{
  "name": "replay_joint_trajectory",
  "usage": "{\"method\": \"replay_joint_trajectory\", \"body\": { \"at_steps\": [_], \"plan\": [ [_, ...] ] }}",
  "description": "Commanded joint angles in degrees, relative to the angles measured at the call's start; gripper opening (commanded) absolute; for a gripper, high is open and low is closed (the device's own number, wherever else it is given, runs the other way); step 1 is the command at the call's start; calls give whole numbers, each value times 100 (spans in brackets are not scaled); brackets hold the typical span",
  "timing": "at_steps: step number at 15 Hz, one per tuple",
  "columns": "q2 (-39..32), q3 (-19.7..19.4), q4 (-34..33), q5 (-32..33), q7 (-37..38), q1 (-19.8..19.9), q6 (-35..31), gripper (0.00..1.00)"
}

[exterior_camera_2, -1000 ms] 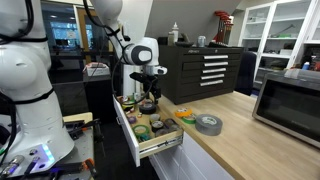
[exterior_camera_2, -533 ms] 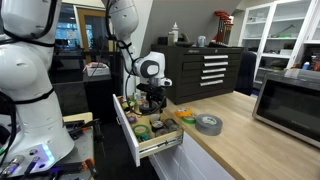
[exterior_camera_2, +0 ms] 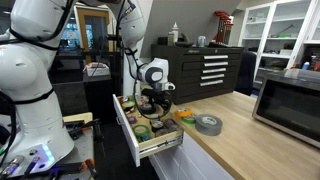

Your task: Take the black masking tape from the drawer and place on the counter top

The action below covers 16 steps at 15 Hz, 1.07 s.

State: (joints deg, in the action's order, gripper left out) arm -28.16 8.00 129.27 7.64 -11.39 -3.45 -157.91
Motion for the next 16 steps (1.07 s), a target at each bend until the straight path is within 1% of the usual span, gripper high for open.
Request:
{"method": "replay_joint_trajectory", "body": {
  "at_steps": [1, 5, 7, 11, 13, 16],
  "plan": [
    [4, -19, -10, -30, -27, -22, 9, 100],
    [4, -15, -15, -30, -33, -22, 9, 100],
    [9, 46, 60, -18, 39, -148, -40, 100],
    [104, 104, 302, 120, 180, -518, -195, 100],
    [149, 16, 404, 276, 323, -810, -237, 100],
    [107, -220, 513, 677, 603, -1254, -449, 100]
  ]
}}
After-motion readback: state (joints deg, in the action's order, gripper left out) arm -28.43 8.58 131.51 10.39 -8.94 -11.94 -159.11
